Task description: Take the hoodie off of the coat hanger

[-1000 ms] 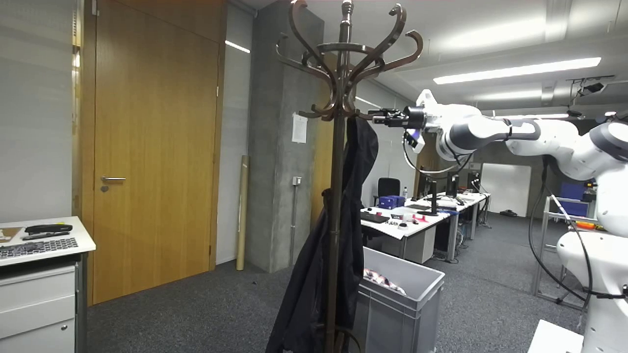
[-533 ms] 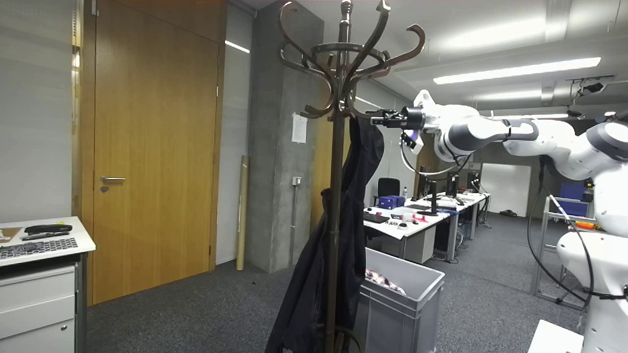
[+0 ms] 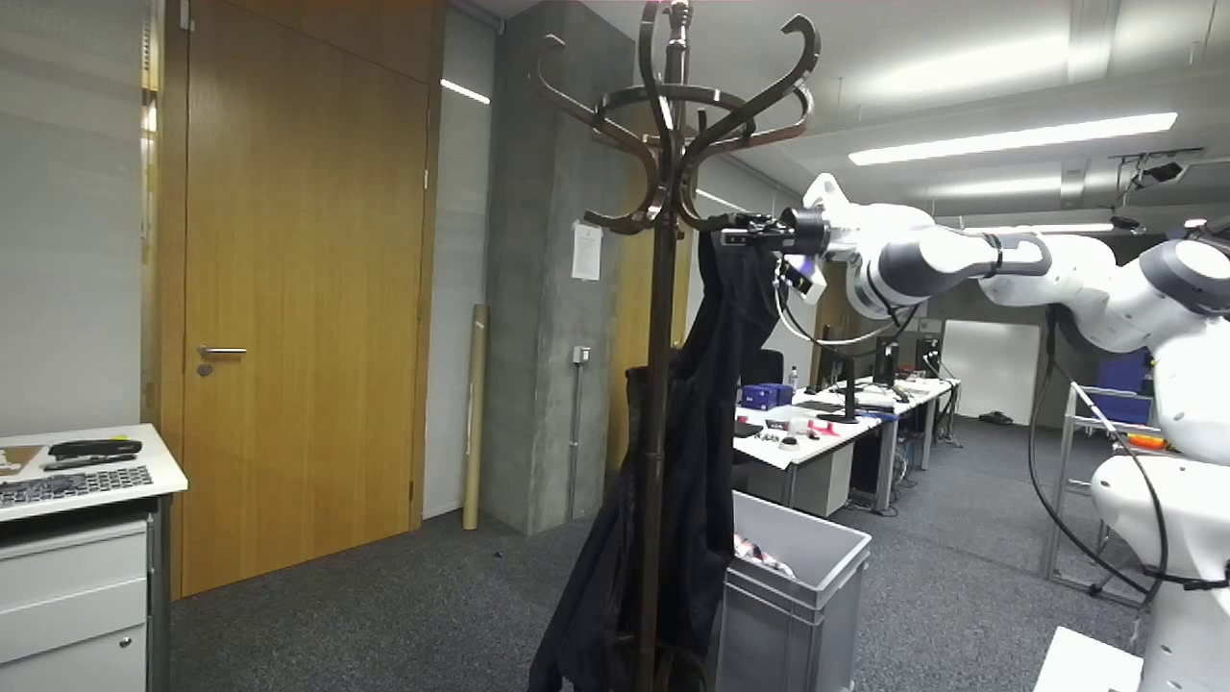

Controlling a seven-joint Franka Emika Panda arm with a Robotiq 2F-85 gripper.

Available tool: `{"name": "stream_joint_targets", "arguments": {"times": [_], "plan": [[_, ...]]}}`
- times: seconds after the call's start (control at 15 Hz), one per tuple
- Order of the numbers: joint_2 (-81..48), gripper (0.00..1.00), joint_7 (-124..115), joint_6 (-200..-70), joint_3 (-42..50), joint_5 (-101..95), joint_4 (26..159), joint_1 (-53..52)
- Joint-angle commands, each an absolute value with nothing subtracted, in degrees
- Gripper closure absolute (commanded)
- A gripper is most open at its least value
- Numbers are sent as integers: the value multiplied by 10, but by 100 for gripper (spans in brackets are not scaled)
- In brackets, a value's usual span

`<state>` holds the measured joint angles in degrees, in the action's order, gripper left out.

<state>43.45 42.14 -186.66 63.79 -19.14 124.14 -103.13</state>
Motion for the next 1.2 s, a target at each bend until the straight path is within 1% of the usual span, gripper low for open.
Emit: {"name": "stream_joint_targets", "arguments": {"times": [0.0,0.8,1.13], "plan": [[421,0,410,-1849,650,-186,1230,-1059],[416,0,416,-1794,680,-174,1216,-1111],[307,0,382,-1728,653,-162,1214,-1026]]}}
